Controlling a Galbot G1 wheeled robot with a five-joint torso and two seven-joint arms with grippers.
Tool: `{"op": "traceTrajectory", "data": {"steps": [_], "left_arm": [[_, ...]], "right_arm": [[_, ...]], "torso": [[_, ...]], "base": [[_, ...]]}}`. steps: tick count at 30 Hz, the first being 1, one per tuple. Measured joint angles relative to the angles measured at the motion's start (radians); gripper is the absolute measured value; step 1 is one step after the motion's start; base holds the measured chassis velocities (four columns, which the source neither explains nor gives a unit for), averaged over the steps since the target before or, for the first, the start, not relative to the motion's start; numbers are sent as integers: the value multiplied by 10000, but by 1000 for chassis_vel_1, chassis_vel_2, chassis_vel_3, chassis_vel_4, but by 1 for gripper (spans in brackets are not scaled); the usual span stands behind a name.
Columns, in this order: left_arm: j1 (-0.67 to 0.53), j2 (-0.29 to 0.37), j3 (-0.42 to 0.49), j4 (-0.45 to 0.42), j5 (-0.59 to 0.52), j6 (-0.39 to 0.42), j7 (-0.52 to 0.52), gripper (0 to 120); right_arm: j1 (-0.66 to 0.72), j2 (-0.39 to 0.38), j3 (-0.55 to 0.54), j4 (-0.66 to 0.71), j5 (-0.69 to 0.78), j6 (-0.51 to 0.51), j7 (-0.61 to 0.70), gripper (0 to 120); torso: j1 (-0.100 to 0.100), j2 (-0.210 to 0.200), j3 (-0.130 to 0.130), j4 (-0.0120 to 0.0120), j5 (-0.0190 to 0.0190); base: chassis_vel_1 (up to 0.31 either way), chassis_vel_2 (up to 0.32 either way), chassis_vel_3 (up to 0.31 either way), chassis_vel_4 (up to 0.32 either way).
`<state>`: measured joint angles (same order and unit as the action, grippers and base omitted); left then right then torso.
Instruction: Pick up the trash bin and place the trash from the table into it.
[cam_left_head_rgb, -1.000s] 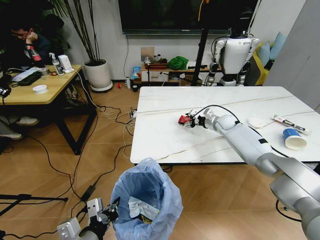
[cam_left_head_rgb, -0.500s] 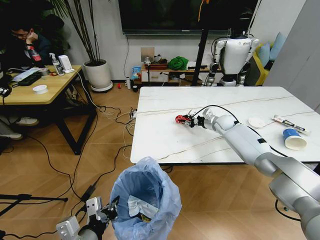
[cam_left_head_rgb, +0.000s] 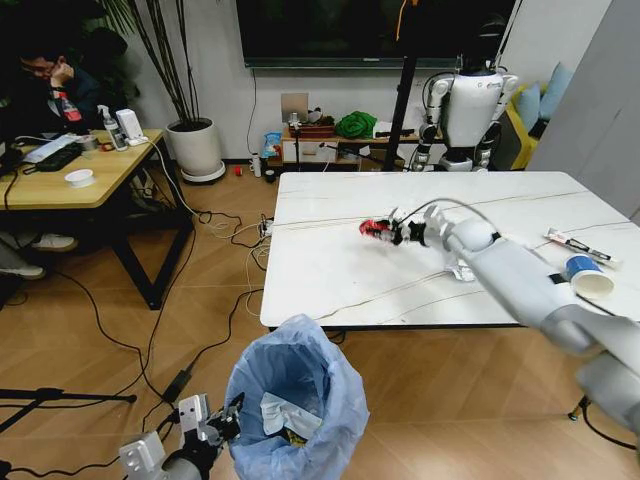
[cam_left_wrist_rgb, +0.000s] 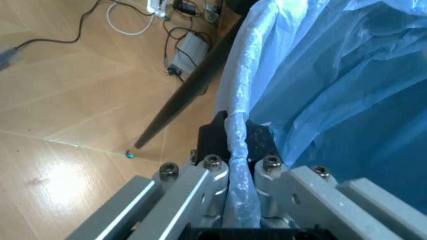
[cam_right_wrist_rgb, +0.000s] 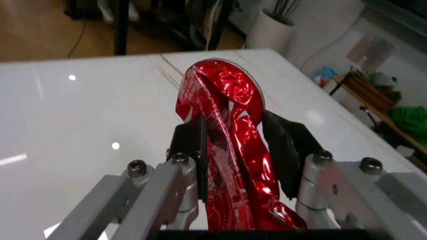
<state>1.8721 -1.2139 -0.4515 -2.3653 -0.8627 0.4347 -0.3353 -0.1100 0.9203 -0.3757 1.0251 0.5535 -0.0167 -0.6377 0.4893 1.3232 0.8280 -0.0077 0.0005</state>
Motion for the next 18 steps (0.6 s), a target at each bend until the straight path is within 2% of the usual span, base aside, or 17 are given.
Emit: {"op": "traceTrajectory", "data": {"steps": [2, 4, 6, 7, 11, 12, 14, 16, 18], "left_arm": [[-80, 13, 116, 41, 12, 5, -20, 0], [-268, 65, 331, 136, 18, 20, -43, 0], [-445, 122, 484, 224, 13, 26, -55, 0], [-445, 122, 484, 224, 13, 26, -55, 0], [-1063, 234, 823, 529, -119, 32, -87, 0], [-1063, 234, 823, 529, -119, 32, -87, 0], [-1391, 240, 959, 578, -214, 84, -157, 0], [-1495, 238, 1003, 585, -248, 104, -180, 0], [-1635, 217, 1088, 604, -285, 130, -208, 0]], "right_arm": [[-20, -241, 6, 535, 216, -124, 35, 26], [-171, -908, 117, 2016, 836, -421, 174, 26], [-395, -1536, 327, 3357, 1422, -630, 281, 26], [-395, -1536, 327, 3357, 1422, -630, 281, 26], [-1217, -3005, 864, 6570, 2741, -1067, 791, 26], [-1217, -3005, 864, 6570, 2741, -1067, 791, 26], [-1770, -3562, 1068, 7953, 3149, -1161, 1085, 26], [-2050, -3776, 1109, 8400, 3252, -1186, 1186, 26], [-2703, -4392, 965, 9430, 3518, -1033, 1363, 26]], "torso": [[1, -1, 0, 0, 4], [0, 0, -1, 0, -8], [0, 0, -1, 0, 0], [0, 0, -1, 0, 0], [-1, 1, -2, -5, -4], [-1, 1, -2, -5, -4], [-2, 2, -3, 3, -11], [-2, 2, -3, 1, -10], [-2, 2, -2, -5, -2]], "base": [[0, 0, 0, 0], [0, 0, 0, 0], [0, 0, 0, 0], [0, 0, 0, 0], [0, 0, 0, 0], [0, 0, 0, 0], [0, 0, 0, 0], [0, 0, 0, 0], [0, 0, 0, 0]]}}
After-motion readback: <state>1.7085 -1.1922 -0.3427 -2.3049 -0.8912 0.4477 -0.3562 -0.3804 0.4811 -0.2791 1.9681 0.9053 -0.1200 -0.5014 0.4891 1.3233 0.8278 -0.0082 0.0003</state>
